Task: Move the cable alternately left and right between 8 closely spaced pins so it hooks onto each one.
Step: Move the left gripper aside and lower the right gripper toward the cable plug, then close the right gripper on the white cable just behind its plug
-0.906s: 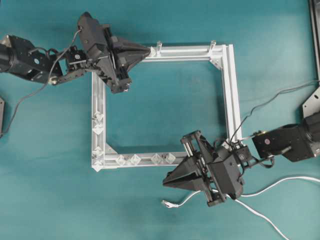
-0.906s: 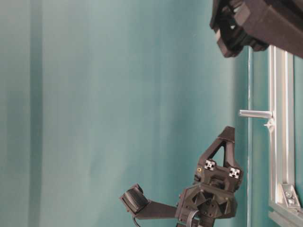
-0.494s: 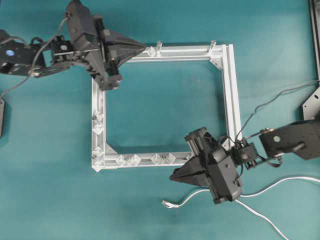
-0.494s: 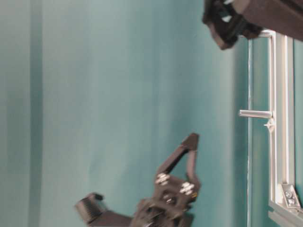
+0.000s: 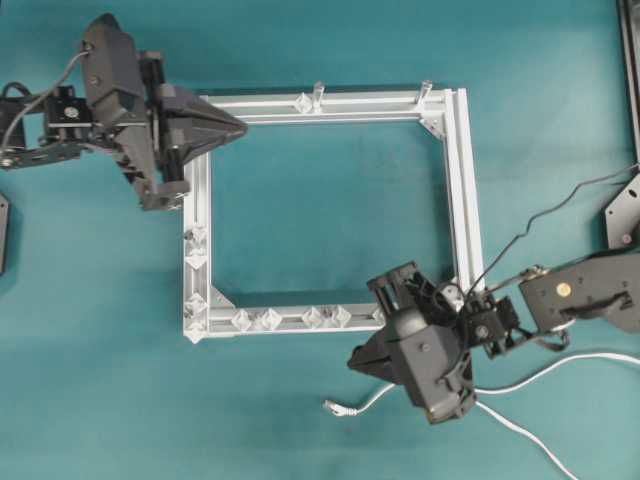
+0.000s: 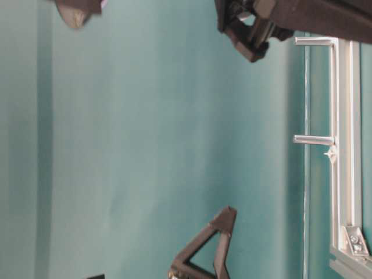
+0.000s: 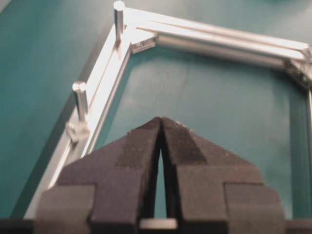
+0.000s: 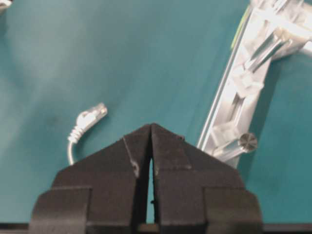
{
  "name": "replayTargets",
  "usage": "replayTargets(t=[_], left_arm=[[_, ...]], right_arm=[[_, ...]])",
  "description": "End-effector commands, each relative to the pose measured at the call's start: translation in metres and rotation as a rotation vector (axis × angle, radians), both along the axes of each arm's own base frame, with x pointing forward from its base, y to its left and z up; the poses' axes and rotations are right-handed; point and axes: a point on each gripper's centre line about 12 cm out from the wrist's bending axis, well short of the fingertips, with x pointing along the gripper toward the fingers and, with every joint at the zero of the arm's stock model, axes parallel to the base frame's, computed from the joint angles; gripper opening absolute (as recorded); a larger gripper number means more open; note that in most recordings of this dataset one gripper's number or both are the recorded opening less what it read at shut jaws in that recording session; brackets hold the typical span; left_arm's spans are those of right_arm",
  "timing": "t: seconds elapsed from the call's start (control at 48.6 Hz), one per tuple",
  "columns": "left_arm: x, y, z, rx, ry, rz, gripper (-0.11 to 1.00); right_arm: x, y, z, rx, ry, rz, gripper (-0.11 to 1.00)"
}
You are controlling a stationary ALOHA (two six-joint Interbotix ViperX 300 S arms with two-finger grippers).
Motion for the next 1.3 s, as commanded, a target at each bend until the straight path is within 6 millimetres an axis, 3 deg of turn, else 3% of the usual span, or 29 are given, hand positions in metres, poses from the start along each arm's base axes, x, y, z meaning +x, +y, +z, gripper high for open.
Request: replayTargets(t=[0.0, 0.082, 0.247, 0.329, 0.453, 0.494, 0.762, 1.277], left_arm=[[-0.004, -0.002, 0.008, 0.002, -0.014, -0.005, 0.01], [-0.011, -0.004, 0.005, 0.000, -0.005, -0.005, 0.06], [-0.026, -0.007, 0.002, 0.001, -0.006, -0.007, 0.44], [-0.034, -0.009, 0.002, 0.004, -0.010, -0.009, 0.47], [-0.048, -0.013, 0.001, 0.005, -0.026, -0.013, 0.47], [-0.052, -0.015, 0.000, 0.005, -0.026, -0.016, 0.47], [-0.072, -0.026, -0.004, 0.002, -0.011, -0.046, 0.47], [-0.133, -0.037, -0.013, 0.006, -0.054, -0.053, 0.47]], right_arm=[[0.006, 0.007, 0.013, 0.032, 0.003, -0.014, 0.00], [0.007, 0.012, 0.015, 0.054, 0.029, -0.030, 0.00], [0.013, 0.024, 0.013, 0.072, 0.132, -0.068, 0.02], [0.019, 0.027, 0.012, 0.081, 0.188, -0.105, 0.19], [0.027, 0.030, 0.009, 0.092, 0.237, -0.143, 0.56], [0.031, 0.031, 0.009, 0.098, 0.242, -0.151, 0.63], [0.051, 0.040, 0.004, 0.122, 0.295, -0.204, 0.63], [0.053, 0.059, -0.025, 0.165, 0.426, -0.302, 0.63]])
